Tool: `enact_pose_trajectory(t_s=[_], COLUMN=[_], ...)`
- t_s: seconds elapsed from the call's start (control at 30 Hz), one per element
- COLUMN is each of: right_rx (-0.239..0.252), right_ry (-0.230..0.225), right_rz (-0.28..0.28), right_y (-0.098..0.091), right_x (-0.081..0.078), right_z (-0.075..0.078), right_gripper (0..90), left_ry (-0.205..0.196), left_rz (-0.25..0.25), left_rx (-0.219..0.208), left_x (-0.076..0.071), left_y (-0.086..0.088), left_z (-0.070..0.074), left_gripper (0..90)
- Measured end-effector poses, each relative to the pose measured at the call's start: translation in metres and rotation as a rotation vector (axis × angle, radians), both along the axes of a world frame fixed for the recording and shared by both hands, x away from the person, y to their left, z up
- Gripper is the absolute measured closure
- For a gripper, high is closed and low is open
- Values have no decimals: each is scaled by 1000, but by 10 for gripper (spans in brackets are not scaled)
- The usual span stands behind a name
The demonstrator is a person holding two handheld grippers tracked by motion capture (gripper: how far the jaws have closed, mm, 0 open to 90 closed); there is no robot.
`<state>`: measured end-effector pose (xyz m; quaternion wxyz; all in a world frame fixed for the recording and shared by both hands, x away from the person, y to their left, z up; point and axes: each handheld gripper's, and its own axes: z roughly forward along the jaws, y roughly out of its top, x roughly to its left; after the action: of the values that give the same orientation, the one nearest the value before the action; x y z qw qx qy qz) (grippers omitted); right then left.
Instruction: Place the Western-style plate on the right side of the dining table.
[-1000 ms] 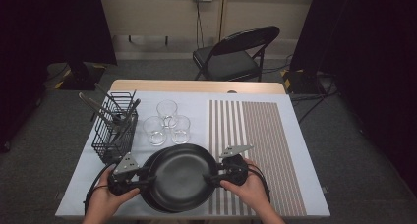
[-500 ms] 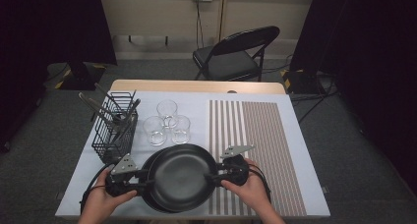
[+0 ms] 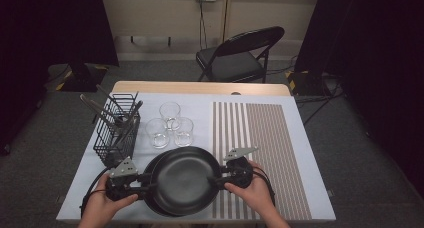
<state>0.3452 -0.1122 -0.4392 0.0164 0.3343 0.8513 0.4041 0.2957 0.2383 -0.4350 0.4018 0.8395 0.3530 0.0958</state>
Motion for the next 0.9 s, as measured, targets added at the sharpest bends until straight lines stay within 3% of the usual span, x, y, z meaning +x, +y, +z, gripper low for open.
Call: enact_pose_trajectory(t_s=[0.27,0.43,0.9], right_rx=[-8,-6,-7], right_ry=[-3,-4,7], right_rz=[-3,0,-3], right_y=[0,1,1], right_x=[-1,0,0], right_z=[1,1,2], right_gripper=[435,434,424], left_ry=[5,2,15], left_rz=[2,14,30], left_rx=[-21,-1,-27], left_x=[2,3,5], left_y=[3,3,2], left_z=[-2,-7,-9], left_gripper=[564,555,561])
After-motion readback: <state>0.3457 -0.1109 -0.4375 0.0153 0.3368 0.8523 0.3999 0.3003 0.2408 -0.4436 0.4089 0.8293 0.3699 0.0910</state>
